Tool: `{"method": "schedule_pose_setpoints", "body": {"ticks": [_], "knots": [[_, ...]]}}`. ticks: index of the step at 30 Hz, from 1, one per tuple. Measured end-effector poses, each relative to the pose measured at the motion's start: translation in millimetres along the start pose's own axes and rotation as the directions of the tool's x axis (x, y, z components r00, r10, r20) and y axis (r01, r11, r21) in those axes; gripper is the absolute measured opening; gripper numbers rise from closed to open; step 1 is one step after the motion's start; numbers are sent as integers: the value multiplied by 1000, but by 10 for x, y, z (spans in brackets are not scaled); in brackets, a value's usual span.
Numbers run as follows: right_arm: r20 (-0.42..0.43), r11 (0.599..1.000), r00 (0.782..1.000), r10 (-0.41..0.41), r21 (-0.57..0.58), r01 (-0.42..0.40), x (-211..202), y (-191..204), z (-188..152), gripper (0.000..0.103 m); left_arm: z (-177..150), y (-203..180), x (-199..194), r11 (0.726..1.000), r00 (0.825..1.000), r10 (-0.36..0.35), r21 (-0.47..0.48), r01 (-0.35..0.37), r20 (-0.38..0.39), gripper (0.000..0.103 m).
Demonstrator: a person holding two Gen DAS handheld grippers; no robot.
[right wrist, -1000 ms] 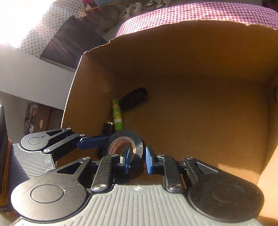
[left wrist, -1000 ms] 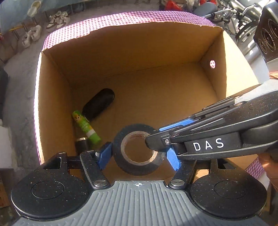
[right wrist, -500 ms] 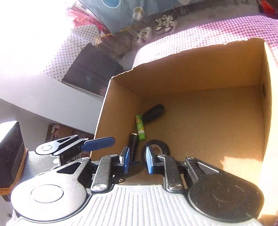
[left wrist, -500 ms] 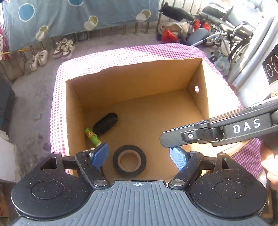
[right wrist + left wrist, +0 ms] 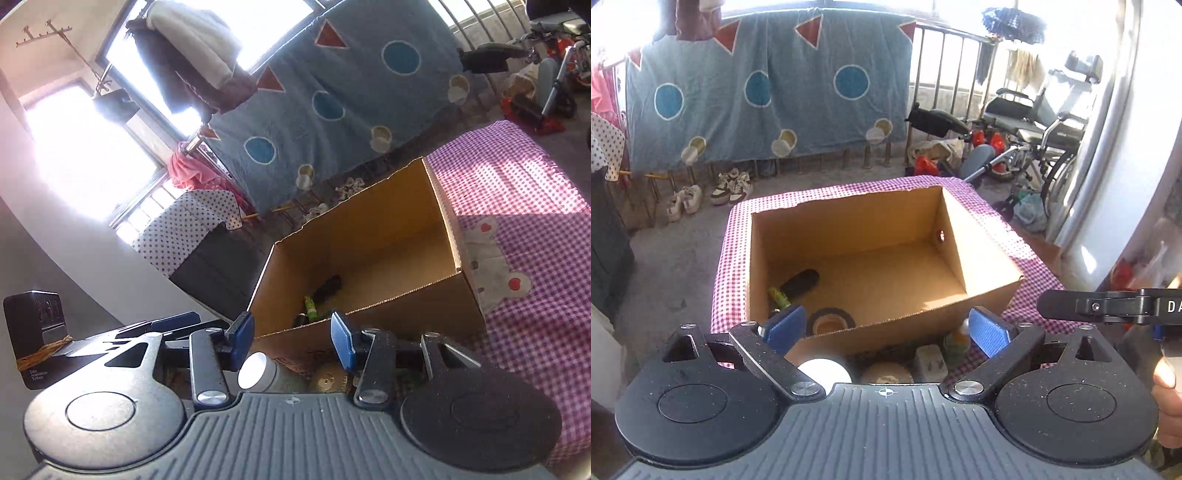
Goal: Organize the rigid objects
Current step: 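Reach the right gripper to the pink lid and grasp its rim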
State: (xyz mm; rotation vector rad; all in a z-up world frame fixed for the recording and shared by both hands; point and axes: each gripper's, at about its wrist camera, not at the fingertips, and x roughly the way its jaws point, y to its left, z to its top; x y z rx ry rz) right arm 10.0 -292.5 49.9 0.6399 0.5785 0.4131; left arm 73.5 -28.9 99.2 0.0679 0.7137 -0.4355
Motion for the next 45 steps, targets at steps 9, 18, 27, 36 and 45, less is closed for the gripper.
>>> {"method": "schedule_pose_setpoints", "body": {"ticks": [9, 18, 27, 36, 45], "knots": [[-94, 997, 993, -73, 9, 74, 115, -214, -427, 49, -638, -87, 138, 999, 991, 30, -16, -32, -133, 97], [-237, 997, 968, -76, -31, 71, 595, -121, -742, 49, -959, -121, 465, 994, 969, 99, 60, -87, -228, 97], [-337, 982, 930, -149, -160, 100, 1132, 114, -835, 48, -1158, -57, 765, 987, 952, 152, 97, -131, -265, 93], [-378, 962, 899, -221, -237, 137, 1411, 203, -880, 34, -1205, -11, 799, 994, 953, 108, 52, -98, -283, 81], [-366, 950, 893, -261, -263, 170, 1480, 156, -935, 12, -1179, -29, 805, 996, 957, 92, 18, -90, -277, 73]]}}
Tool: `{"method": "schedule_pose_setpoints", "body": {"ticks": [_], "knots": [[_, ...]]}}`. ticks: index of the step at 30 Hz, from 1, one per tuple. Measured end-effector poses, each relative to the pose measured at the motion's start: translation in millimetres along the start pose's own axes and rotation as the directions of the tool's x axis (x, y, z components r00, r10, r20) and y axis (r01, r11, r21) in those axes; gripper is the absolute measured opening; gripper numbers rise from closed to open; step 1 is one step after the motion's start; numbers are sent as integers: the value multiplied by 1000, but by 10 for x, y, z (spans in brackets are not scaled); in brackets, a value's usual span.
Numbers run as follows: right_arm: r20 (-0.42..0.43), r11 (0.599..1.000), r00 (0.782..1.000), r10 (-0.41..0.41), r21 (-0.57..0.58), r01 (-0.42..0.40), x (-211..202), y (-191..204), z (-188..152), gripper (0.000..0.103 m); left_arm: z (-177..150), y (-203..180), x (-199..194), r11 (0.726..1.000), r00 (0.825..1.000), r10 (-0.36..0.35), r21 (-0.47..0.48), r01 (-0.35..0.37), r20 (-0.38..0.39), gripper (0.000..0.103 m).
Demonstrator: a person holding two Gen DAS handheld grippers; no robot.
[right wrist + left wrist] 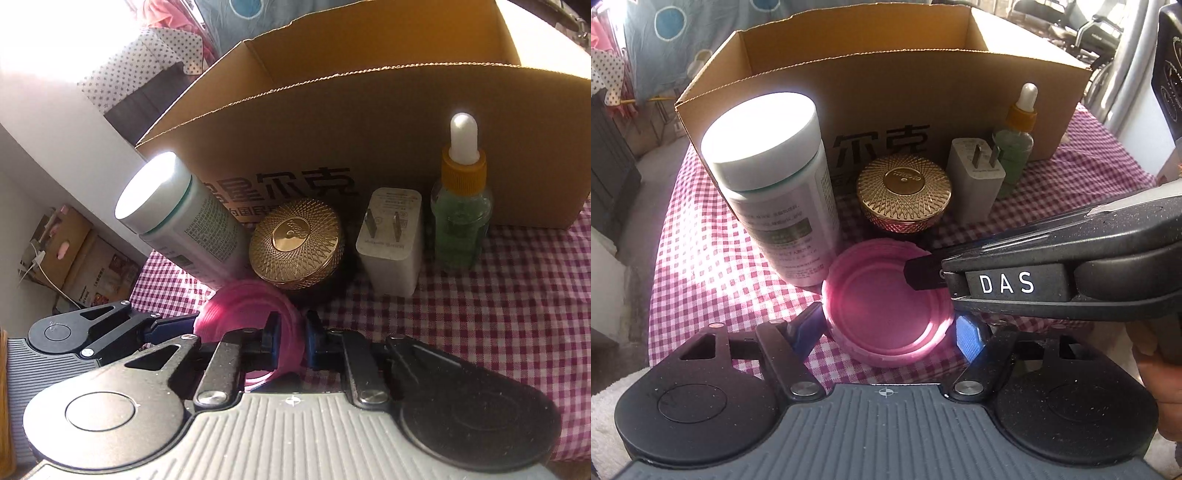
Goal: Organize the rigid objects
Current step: 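Reach the right gripper to the pink lid and grasp its rim, then lift the pink lid with the right gripper and carry it into the box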
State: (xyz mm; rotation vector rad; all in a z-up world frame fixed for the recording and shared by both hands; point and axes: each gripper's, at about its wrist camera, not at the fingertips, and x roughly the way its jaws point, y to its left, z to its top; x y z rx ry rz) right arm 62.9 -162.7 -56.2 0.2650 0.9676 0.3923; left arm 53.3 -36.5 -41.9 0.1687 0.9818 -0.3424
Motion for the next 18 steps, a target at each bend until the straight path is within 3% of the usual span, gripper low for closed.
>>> {"method": "schedule_pose_setpoints", "body": {"ticks": [18], "knots": [[53, 1000, 999, -2, 13, 2, -340, -56, -107, 11, -18, -183, -260, 1000, 999, 2, 24, -3, 42, 73]]}}
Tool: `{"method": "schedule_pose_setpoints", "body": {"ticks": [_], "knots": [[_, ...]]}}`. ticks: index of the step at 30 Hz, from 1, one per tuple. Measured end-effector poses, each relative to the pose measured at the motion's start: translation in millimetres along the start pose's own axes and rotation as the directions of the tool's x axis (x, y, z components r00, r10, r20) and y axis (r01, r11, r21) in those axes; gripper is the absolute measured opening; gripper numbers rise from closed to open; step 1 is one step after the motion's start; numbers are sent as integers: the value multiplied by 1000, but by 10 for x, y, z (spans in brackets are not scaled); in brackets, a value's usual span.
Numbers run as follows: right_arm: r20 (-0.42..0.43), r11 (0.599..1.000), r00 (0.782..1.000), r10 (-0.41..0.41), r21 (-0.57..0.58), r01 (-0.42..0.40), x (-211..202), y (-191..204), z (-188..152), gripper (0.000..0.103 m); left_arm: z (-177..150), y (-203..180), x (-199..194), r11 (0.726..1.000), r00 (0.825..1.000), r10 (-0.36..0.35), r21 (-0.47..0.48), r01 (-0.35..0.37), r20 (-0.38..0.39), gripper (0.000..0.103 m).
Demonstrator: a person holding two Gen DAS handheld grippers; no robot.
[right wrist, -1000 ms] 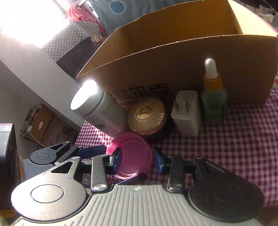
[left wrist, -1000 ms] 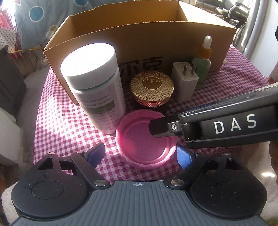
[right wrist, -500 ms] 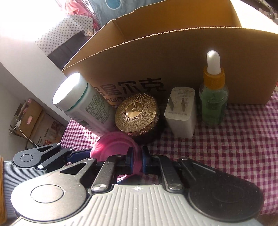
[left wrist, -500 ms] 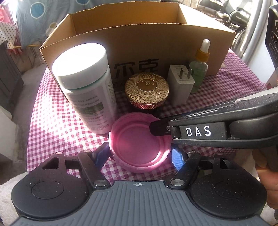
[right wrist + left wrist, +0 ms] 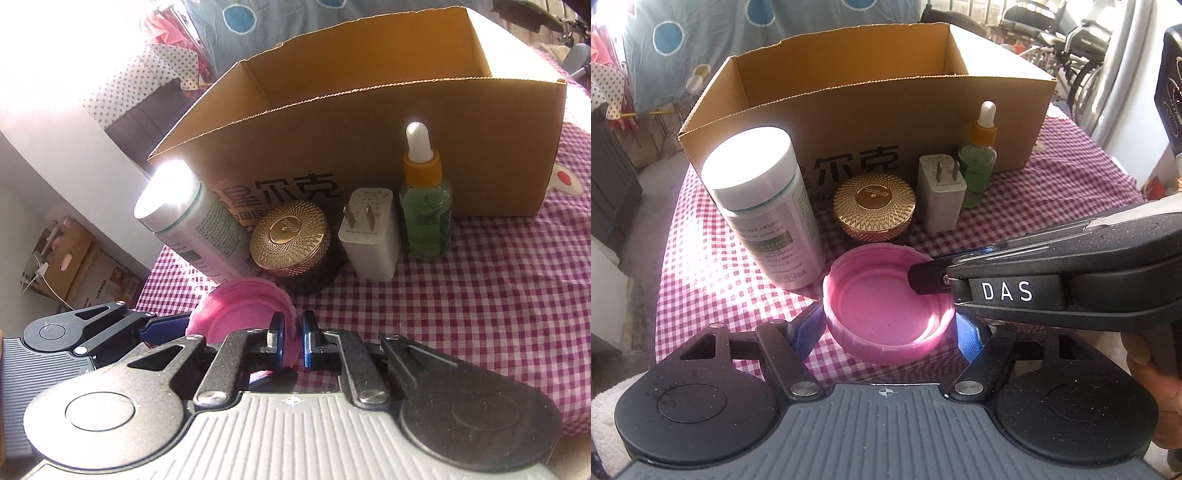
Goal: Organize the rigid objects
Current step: 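Lift the pink lid with the right gripper and carry it into the box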
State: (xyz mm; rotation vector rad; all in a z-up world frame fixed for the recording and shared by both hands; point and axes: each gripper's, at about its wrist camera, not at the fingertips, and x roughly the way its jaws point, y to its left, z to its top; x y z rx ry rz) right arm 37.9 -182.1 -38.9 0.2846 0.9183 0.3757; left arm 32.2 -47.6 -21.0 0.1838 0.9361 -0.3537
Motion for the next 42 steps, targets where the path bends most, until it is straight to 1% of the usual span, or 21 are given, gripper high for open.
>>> {"method": "schedule_pose_setpoints", "body": {"ticks": [6, 10, 14, 18, 22, 23, 27, 30, 31, 34, 37, 39, 41, 42], "knots": [[41, 1000, 999, 5, -7, -5, -196, 12, -49, 11, -14, -90, -147, 1000, 999, 12, 13, -13, 36, 73], [81, 1000, 997, 7, -19, -5, -357, 64, -64, 11, -14, -147, -284, 999, 997, 24, 22, -26, 74, 73], [124, 999, 992, 13, -40, -8, -512, 113, -25, 11, 8, -179, -426, 999, 993, 37, 26, -41, 114, 73], [172, 998, 985, 21, -59, -11, -675, 197, 55, 11, 97, -184, -564, 998, 987, 47, 33, -53, 155, 73], [236, 995, 971, 26, -102, -2, -855, 310, 273, 11, 305, -124, -719, 998, 976, 40, 42, -50, 213, 73], [248, 994, 968, 29, -113, -1, -893, 346, 378, 11, 392, -96, -752, 998, 974, 35, 47, -47, 225, 73], [255, 990, 966, 34, -144, 4, -938, 394, 780, 12, 731, 21, -793, 997, 968, 15, 75, -34, 250, 73], [218, 990, 976, 29, -144, 3, -860, 358, 1135, 12, 1062, 143, -727, 996, 974, -11, 87, -9, 224, 73], [192, 990, 981, 27, -139, 0, -796, 324, 1294, 12, 1136, 185, -705, 996, 977, -17, 88, -2, 213, 73], [110, 994, 994, 17, -113, -5, -573, 213, 1687, 12, 1478, 347, -517, 995, 990, -40, 95, 27, 139, 73], [18, 998, 1000, 8, -65, -6, -244, 50, 2014, 12, 1737, 493, -241, 995, 997, -61, 87, 57, 49, 73], [-41, 999, 999, 4, -32, -5, 1, -79, 2174, 12, 1893, 624, 26, 994, 996, -85, 60, 87, -38, 73], [-117, 1000, 993, 5, 13, -3, 286, -237, 2313, 12, 1996, 734, 253, 993, 989, -107, 38, 112, -106, 73], [-150, 999, 989, 7, 35, -2, 416, -314, 2360, 12, 2045, 791, 413, 992, 981, -122, 21, 127, -148, 73]]}}
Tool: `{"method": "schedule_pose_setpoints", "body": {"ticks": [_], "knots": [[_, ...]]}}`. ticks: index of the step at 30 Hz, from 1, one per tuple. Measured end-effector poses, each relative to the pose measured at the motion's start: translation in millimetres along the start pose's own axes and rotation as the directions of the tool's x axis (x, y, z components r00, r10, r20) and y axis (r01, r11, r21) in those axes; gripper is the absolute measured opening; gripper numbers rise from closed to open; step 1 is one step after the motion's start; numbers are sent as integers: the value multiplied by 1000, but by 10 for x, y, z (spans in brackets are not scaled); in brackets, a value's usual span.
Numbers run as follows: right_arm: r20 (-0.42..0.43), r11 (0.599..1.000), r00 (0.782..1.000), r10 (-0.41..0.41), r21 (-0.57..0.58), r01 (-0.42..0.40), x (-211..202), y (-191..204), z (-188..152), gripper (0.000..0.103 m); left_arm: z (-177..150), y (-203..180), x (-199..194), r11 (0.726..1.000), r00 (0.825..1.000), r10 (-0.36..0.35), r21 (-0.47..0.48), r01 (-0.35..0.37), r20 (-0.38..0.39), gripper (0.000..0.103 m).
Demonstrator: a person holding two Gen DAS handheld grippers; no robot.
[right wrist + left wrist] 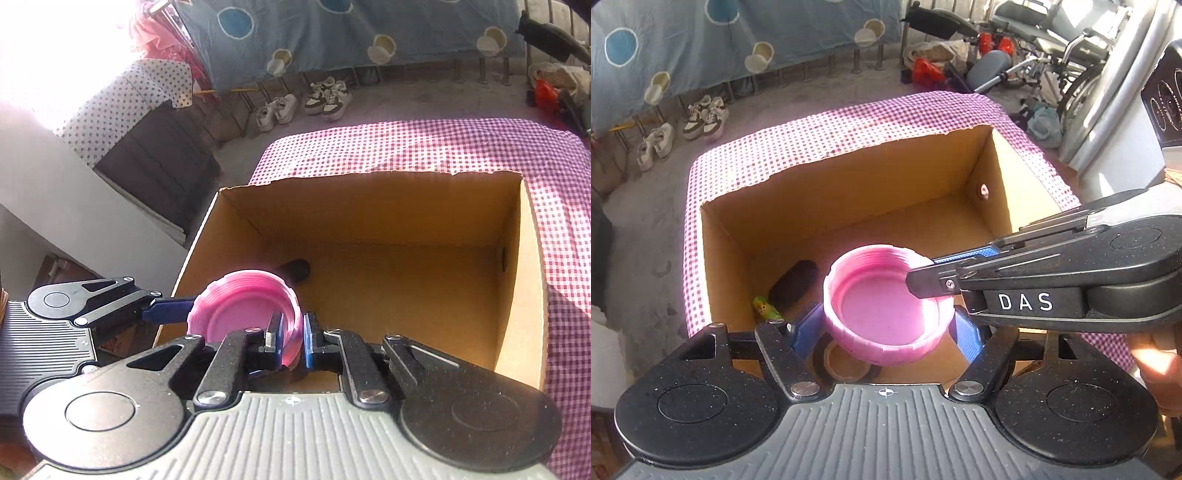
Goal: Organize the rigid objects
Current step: 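Lift the pink lid with the right gripper and carry it into the box, then open the right gripper to release the pink lid in the box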
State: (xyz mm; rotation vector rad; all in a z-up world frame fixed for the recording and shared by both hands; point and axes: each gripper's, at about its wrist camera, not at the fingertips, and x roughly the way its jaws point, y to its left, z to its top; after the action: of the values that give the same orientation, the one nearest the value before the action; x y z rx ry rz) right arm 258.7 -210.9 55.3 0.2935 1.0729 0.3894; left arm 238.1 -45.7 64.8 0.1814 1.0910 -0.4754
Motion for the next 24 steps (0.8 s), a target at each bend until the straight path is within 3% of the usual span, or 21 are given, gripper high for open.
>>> {"method": "schedule_pose_setpoints", "body": {"ticks": [6, 12, 17, 21, 24], "knots": [[-160, 996, 987, 7, 87, 7, 665, -374, 311, 12, 192, 262, 575, 999, 990, -38, -42, 32, -136, 73], [-244, 995, 970, -18, 93, 42, 1104, -491, 390, 11, 273, 455, 961, 995, 970, -58, -87, 38, -238, 73], [-240, 998, 971, -13, 62, 28, 1249, -409, 507, 12, 272, 568, 1021, 996, 969, -13, -89, -9, -245, 74], [-217, 998, 976, 17, 59, -5, 1261, -314, 511, 13, 254, 636, 937, 994, 977, 53, -82, -72, -205, 75], [-219, 997, 975, 37, 70, -22, 1251, -306, 502, 18, 214, 641, 852, 994, 982, 41, -95, -59, -182, 79]]}}
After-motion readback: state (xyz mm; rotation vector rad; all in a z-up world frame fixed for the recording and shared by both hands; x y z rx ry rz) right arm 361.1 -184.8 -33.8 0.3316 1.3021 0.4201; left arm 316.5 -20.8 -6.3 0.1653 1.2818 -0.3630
